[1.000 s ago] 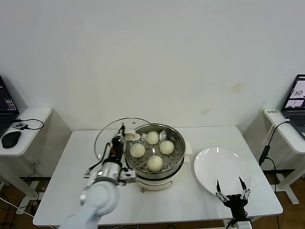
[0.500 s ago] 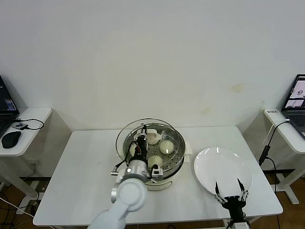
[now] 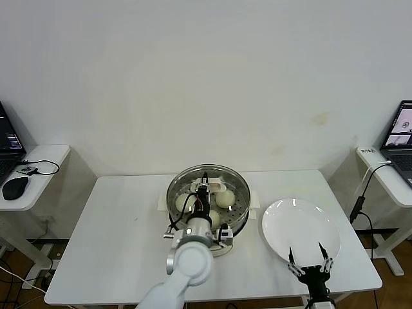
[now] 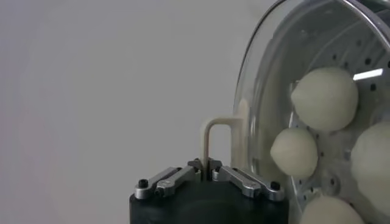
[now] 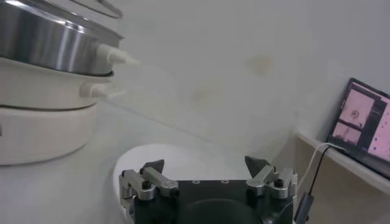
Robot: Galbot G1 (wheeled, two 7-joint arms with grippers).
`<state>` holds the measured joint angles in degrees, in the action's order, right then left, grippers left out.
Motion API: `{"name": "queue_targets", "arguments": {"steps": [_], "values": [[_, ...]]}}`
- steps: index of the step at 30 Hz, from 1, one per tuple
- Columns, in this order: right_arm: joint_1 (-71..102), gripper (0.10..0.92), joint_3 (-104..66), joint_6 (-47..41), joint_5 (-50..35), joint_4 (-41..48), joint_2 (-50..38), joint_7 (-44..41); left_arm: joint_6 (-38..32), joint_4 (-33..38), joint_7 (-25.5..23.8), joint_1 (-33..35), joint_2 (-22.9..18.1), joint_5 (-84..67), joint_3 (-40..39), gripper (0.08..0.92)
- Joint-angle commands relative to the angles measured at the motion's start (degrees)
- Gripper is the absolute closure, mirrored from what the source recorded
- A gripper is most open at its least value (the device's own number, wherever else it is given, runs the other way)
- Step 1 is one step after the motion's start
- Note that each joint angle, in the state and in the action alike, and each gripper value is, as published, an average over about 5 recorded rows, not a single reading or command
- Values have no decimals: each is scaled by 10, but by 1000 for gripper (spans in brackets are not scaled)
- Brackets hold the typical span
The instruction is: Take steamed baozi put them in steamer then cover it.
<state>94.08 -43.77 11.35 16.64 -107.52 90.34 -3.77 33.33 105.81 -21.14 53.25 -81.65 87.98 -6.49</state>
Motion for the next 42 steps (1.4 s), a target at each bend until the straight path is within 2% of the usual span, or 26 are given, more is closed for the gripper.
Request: {"name": "queue_targets", "arguments": {"steps": [1,26,32,37,42], "values": [[1,203,0,2,2,2,0,0,0,-23,0,-2,-14,13,1,868],[7,202,7,7,6,3,0,-2,-15,-40,33,13,-29,16,16,852],[8,203,9,7,9,2,0,-3,-16,-12,37,25,-22,11,17,699],[9,203,11,7,11,0,0,-3,-16,50,41,62,2,-14,18,551],[11,202,12,7,11,0,0,-4,-33,132,90,125,43,-98,34,413]]}}
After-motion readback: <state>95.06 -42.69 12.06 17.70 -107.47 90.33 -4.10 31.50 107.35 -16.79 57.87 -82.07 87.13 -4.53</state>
